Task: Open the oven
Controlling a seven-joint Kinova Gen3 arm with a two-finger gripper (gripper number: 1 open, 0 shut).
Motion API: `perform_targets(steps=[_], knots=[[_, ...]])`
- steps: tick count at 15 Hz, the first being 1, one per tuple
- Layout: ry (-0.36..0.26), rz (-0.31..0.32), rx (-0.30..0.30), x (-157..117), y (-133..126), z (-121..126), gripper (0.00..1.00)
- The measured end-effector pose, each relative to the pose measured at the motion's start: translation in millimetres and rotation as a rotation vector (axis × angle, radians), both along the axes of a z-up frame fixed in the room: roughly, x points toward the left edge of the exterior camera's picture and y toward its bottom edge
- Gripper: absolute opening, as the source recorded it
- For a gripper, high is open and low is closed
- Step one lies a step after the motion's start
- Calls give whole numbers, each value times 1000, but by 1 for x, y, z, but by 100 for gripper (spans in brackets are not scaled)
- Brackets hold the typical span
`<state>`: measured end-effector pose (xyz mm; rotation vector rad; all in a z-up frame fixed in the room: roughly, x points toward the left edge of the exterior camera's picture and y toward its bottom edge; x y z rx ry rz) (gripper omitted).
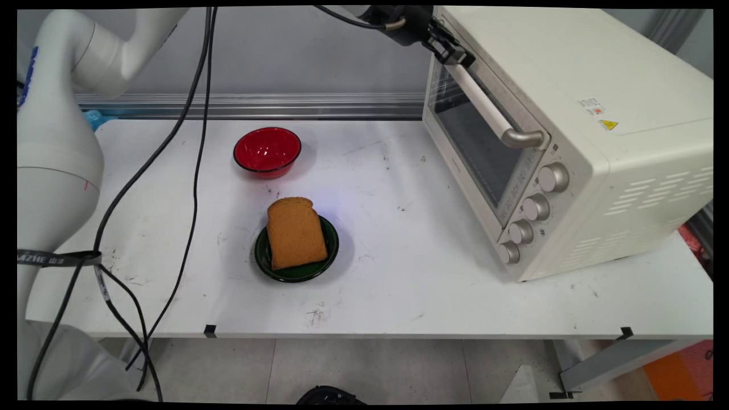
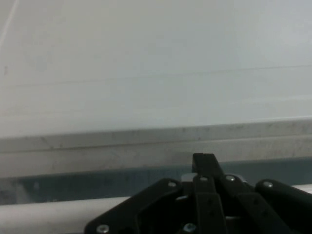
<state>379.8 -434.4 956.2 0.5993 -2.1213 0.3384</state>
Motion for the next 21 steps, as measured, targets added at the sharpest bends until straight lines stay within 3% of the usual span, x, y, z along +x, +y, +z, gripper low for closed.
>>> perform_targets(steps=[11,21], knots=[[-20,-9,12,4,4,-9,0],[-57,-22,50,27,35,-22,0]])
